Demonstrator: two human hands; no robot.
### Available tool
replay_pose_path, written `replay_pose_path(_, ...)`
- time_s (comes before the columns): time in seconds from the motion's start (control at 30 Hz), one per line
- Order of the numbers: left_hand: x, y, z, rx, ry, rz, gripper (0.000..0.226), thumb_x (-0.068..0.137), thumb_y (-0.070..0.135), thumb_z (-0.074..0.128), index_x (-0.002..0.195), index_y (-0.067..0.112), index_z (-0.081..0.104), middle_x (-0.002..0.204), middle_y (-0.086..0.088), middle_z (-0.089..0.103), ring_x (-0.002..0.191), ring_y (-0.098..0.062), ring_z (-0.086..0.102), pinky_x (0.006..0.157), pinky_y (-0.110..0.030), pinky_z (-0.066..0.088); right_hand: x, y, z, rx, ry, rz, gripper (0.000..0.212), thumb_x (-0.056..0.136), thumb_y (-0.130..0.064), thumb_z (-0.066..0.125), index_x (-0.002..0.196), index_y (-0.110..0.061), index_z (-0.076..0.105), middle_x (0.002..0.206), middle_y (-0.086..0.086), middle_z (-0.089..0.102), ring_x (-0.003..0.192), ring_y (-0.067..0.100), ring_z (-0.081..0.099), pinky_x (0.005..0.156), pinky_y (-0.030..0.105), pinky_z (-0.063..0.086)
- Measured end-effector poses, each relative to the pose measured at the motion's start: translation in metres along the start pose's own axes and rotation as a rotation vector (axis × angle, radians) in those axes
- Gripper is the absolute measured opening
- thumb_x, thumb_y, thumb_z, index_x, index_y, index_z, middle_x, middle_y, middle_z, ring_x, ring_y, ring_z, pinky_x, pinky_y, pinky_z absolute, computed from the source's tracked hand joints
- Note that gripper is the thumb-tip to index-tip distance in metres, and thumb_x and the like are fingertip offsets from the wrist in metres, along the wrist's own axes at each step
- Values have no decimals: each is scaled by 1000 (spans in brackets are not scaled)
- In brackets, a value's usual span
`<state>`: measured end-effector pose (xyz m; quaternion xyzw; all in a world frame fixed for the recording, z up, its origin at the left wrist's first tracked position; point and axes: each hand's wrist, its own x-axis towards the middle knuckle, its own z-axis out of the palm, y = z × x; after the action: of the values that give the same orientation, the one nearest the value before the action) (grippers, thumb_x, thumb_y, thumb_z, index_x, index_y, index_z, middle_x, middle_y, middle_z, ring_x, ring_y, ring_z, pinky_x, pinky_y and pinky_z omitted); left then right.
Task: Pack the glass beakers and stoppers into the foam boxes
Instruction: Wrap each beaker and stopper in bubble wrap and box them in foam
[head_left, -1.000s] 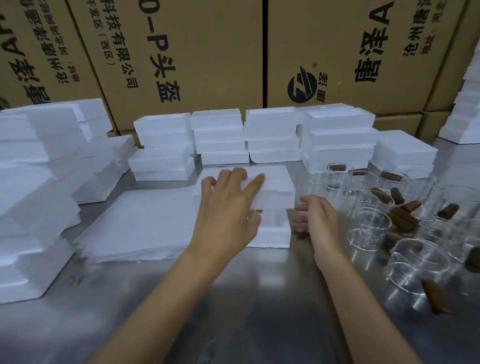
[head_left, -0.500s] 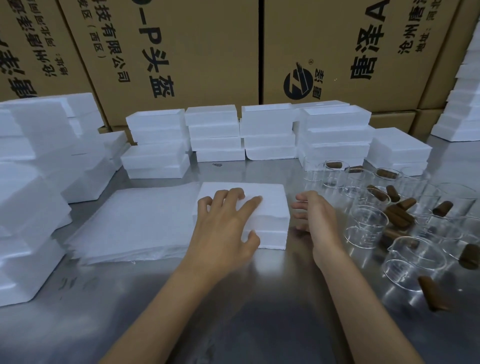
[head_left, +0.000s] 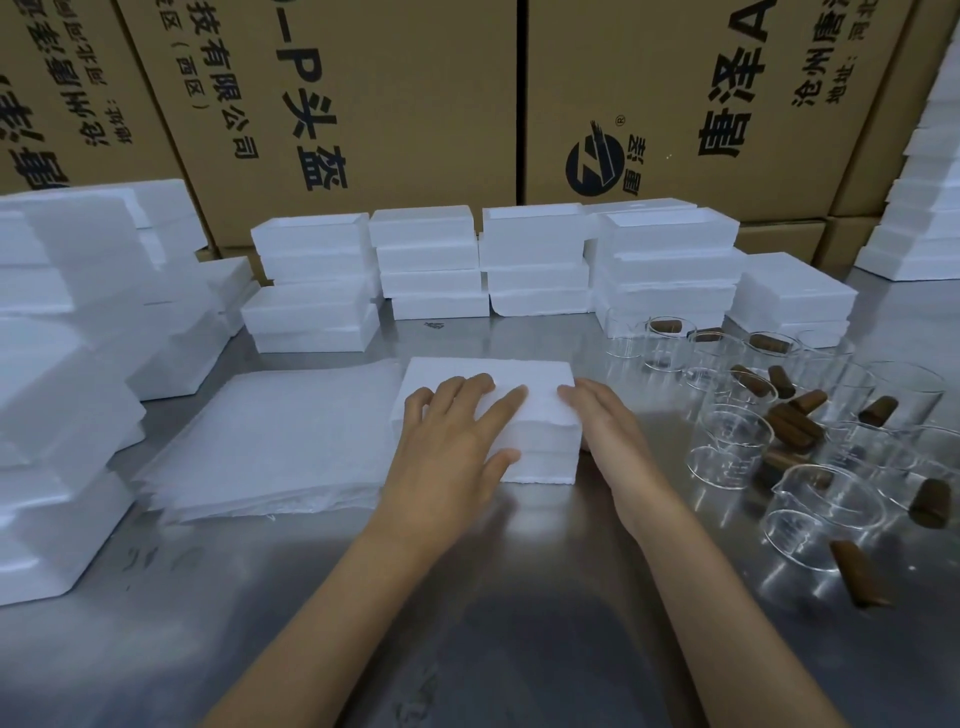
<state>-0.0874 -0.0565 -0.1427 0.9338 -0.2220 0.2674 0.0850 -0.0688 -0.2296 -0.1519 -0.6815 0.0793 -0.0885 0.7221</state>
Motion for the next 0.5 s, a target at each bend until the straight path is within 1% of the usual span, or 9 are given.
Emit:
replay_pose_path(0.07, 0, 3, 4, -16, 40, -5, 54, 86, 31, 74, 136, 18, 59, 133, -8, 58, 123, -30, 54, 101, -36, 22, -1, -1, 0, -33, 7, 28, 15, 91, -42, 61, 98, -31, 68, 104, -13, 70, 100, 7, 65, 86, 27, 49)
replay_pose_path(0.1, 1, 4, 6, -24, 58, -11, 54, 85, 30, 75, 134, 15, 59, 133, -8, 59, 122, -30, 54, 101, -35, 23, -2, -2, 0, -46, 4, 40, 17, 90, -45, 61, 95, -31, 69, 102, -14, 71, 98, 5, 64, 84, 26, 48)
replay_pose_path(0.17, 1, 4, 10, -34, 91, -16, 53, 84, 30, 76, 131, 10, 60, 131, -7, 60, 121, -28, 54, 102, -35, 23, -5, -4, 1, -67, -4, 47, 19, 89, -47, 62, 89, -30, 70, 95, -16, 70, 91, 0, 63, 74, 22, 44)
replay_pose_path(0.2, 1, 4, 12, -35, 108, -13, 53, 83, 30, 77, 129, 9, 60, 130, -6, 60, 120, -27, 53, 101, -35, 24, -6, -4, 1, -72, -8, 50, 19, 88, -47, 62, 88, -29, 70, 93, -17, 70, 88, -2, 62, 71, 21, 43)
replay_pose_path(0.23, 1, 4, 13, -36, 124, -8, 53, 83, 29, 77, 128, 8, 61, 129, -6, 61, 120, -25, 51, 101, -35, 24, -7, -4, 1, -67, -12, 53, 18, 88, -45, 63, 89, -29, 70, 93, -15, 71, 87, -1, 63, 72, 21, 45)
replay_pose_path(0.3, 2, 3, 16, -38, 148, -2, 51, 83, 28, 78, 127, 8, 61, 128, -7, 61, 118, -24, 48, 100, -37, 25, -7, -3, 0, -15, -20, 55, 17, 87, -40, 65, 98, -29, 70, 101, -11, 72, 95, 5, 67, 84, 26, 51)
replay_pose_path(0.37, 3, 2, 18, -45, 161, -5, 50, 83, 27, 78, 127, 8, 62, 126, -7, 62, 118, -24, 47, 100, -37, 26, -8, -3, 0, 49, -28, 50, 22, 87, -36, 66, 108, -30, 68, 109, -9, 72, 102, 9, 68, 92, 31, 52)
replay_pose_path(0.43, 4, 1, 18, -63, 170, -2, 49, 83, 26, 77, 126, 7, 62, 126, -7, 62, 118, -21, 42, 99, -37, 24, -8, -4, 0, 103, -16, 53, 23, 87, -34, 66, 110, -27, 67, 111, -5, 72, 103, 14, 68, 90, 32, 52)
replay_pose_path(0.5, 3, 0, 18, -82, 177, 6, 48, 84, 25, 76, 126, 7, 62, 126, -7, 62, 118, -21, 40, 99, -37, 24, -8, -7, 0, 151, 3, 89, 26, 88, -34, 67, 108, -19, 68, 106, 3, 73, 93, 21, 69, 80, 34, 51)
